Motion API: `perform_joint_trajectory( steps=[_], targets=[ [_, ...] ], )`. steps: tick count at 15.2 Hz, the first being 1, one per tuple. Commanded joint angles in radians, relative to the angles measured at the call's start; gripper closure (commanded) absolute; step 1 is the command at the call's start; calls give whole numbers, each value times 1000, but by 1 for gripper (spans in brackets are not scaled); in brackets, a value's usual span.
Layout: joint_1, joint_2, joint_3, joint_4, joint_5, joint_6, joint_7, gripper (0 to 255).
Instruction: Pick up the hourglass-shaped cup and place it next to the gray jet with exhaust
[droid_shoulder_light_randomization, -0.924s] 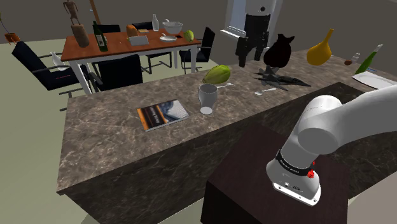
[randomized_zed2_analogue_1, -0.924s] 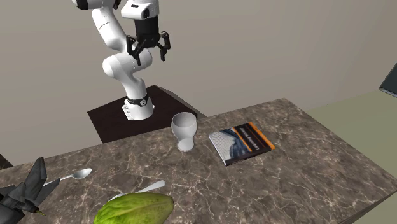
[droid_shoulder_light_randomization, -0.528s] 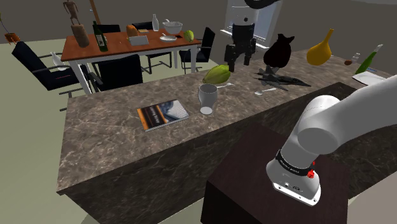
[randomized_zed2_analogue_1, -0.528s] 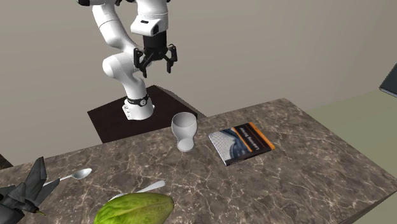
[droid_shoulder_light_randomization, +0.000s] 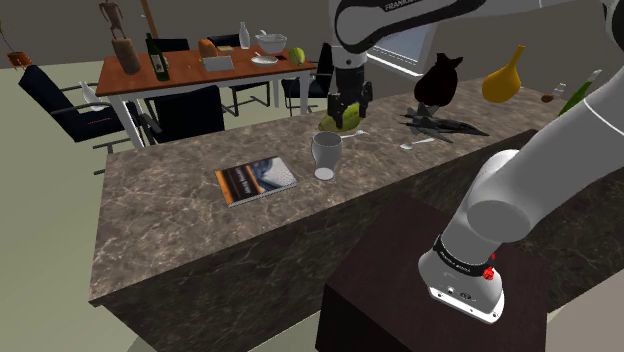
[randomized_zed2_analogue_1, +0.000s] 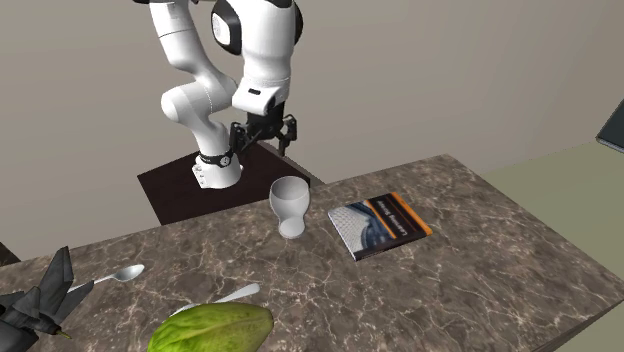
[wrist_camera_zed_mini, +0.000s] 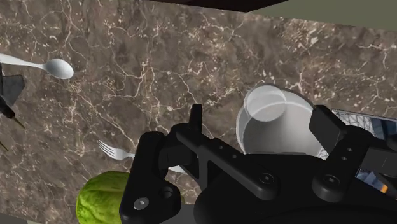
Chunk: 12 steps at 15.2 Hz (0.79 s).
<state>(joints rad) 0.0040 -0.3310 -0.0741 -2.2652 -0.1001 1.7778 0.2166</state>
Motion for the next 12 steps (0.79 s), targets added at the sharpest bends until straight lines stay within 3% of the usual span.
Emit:
perform_joint_trajectory(
  steps=[1,5,12],
  targets=[
    [-3,79,-3,30,-6,35,6,0],
    [-9,238,-8,100,-15,96,19,0],
    [-14,269,-13,41,-21,183,22,0]
  ],
)
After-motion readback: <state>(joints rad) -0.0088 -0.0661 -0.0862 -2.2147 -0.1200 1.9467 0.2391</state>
